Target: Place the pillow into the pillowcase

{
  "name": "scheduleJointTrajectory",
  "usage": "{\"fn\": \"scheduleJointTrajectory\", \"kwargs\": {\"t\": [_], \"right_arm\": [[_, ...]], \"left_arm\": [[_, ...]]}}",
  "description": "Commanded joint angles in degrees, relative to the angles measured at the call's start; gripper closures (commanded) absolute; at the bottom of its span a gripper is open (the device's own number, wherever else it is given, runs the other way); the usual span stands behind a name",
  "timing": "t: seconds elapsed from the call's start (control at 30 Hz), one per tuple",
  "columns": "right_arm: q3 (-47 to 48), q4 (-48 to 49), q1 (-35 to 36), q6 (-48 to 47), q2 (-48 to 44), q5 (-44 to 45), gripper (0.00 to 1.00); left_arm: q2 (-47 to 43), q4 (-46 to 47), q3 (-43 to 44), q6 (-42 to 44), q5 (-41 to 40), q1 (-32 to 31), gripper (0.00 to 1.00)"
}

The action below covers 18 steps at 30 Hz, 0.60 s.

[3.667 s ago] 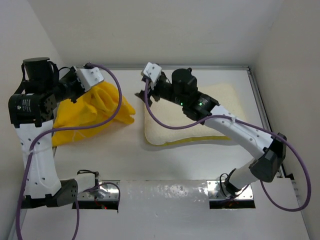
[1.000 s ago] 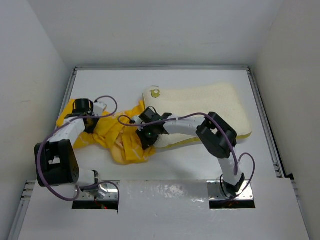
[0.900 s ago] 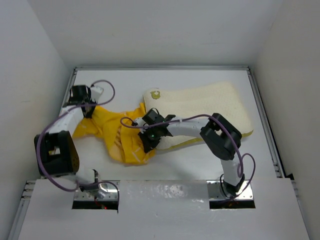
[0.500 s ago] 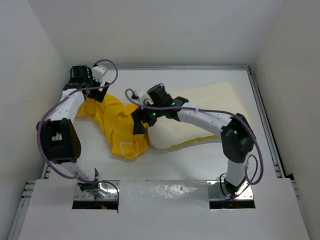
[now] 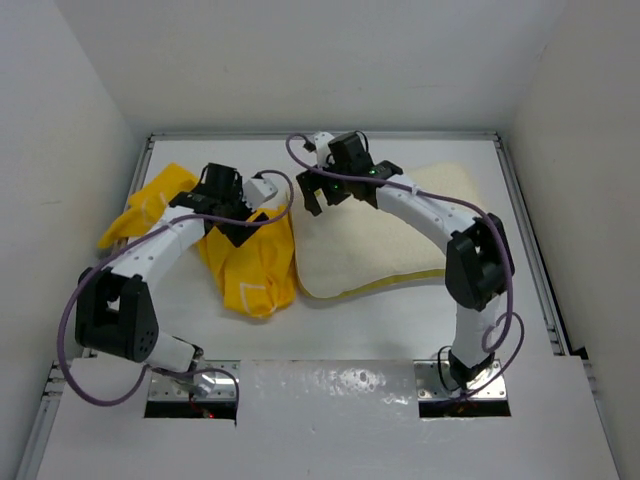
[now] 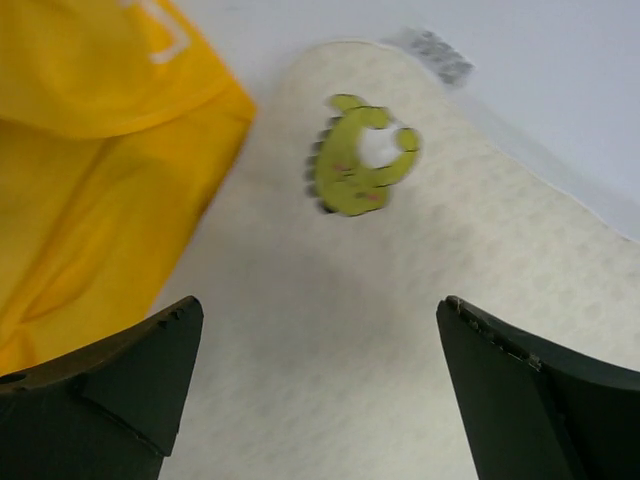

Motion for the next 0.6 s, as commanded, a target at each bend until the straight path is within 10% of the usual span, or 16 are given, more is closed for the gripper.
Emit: {"fn": "scheduleJointTrajectory", "kwargs": {"t": [0.0, 0.2, 0.3, 0.43, 0.57], "right_arm": [[2.3, 8.7, -5.0, 1.9, 2.2, 4.2, 0.01], [15.8, 7.9, -8.3, -5.6, 13.7, -2.1, 0.01], [15.2, 9.5, -8.2, -8.0, 16.0, -10.0, 0.01], [14.3, 12.1, -8.3, -8.2, 19.6, -17.2, 0.01], [18.8, 9.4, -8.2, -8.2, 26.1, -16.1, 0.01]], "left_arm": [[2.0, 8.1, -1.0, 0.8, -9.2, 1.3, 0.21], [6.8, 12.2, -1.8, -3.1, -6.2, 1.3, 0.26], [7.2, 11.4, -4.8, -3.3, -3.9, 1.3, 0.46], [6.6, 10.5, -5.9, -2.8, -12.2, 1.7, 0.99], [5.7, 4.4, 0.4, -4.7, -15.6, 1.8, 1.0]]}}
